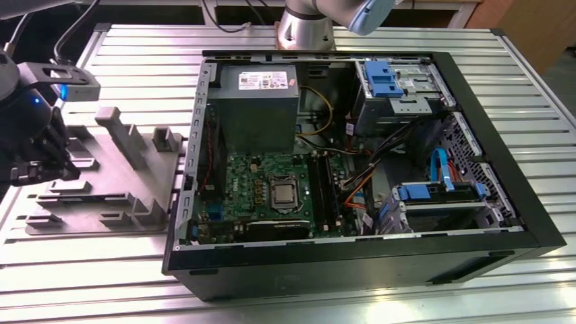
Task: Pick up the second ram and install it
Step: 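Pick up the second ram and move it above second insertion slot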
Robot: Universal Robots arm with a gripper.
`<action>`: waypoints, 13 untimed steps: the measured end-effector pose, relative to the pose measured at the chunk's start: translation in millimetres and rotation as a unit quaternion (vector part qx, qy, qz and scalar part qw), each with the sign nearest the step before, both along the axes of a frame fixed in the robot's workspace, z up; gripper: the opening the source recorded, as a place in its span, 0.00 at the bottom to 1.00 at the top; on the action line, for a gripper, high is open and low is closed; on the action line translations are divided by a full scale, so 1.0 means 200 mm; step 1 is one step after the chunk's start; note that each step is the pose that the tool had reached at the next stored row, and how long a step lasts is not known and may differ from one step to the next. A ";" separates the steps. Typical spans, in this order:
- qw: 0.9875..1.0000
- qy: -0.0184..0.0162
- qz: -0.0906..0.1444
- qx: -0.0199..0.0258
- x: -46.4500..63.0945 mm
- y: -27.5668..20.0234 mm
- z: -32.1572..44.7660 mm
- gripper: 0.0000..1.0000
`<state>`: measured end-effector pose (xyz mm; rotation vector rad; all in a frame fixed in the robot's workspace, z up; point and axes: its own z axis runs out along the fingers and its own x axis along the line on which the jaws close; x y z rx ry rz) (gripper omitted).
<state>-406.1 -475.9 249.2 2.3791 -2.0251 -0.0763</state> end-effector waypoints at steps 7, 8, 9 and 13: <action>0.998 0.000 0.063 0.000 0.00 0.000 -0.004 0.10; 0.998 0.000 0.066 0.000 0.00 0.000 -0.004 0.10; 0.998 0.000 0.066 0.000 0.00 0.000 -0.004 0.10; 0.998 0.000 0.068 0.000 0.00 0.000 -0.005 0.10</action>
